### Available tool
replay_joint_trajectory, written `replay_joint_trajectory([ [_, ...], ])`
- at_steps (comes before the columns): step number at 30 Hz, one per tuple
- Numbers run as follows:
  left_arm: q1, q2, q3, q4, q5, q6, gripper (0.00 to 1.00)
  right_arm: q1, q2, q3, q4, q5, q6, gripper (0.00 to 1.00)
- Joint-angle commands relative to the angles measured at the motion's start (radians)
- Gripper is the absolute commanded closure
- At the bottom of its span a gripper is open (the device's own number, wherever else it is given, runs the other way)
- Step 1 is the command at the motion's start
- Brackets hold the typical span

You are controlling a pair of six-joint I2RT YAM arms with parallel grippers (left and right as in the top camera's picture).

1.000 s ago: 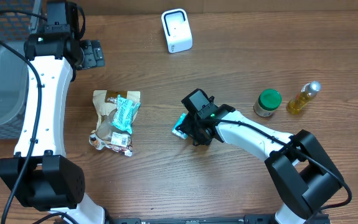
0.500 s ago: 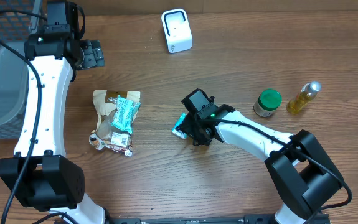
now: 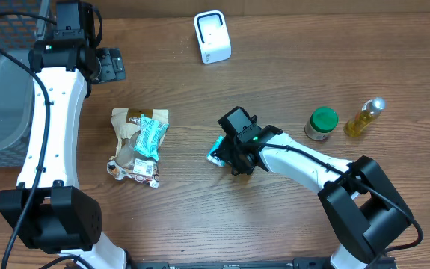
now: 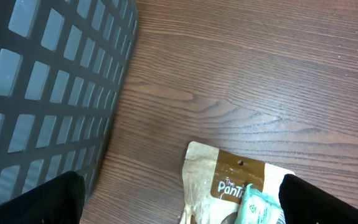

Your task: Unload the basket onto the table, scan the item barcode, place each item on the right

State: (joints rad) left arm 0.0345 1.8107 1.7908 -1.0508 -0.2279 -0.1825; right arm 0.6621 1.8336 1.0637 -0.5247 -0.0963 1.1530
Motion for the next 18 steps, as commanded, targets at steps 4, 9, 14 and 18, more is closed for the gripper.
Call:
replay_joint_trajectory([
  [4,-0.002,-0.015,0.018,0.001,-0.007,0.014,0.00,0.006,0.008,-0.016,0.014,0.017,0.029,0.64],
  [9,-0.002,-0.015,0.018,0.001,-0.007,0.014,0.00,0.005,0.010,-0.016,0.030,0.017,0.029,0.75],
  [14,-0.002,-0.015,0.018,0.002,-0.007,0.014,0.00,0.003,0.010,-0.016,0.030,0.017,0.017,0.96],
  [18,-0.002,-0.015,0.018,0.001,-0.007,0.014,0.00,0.003,0.010,-0.016,0.030,0.017,0.017,0.96],
])
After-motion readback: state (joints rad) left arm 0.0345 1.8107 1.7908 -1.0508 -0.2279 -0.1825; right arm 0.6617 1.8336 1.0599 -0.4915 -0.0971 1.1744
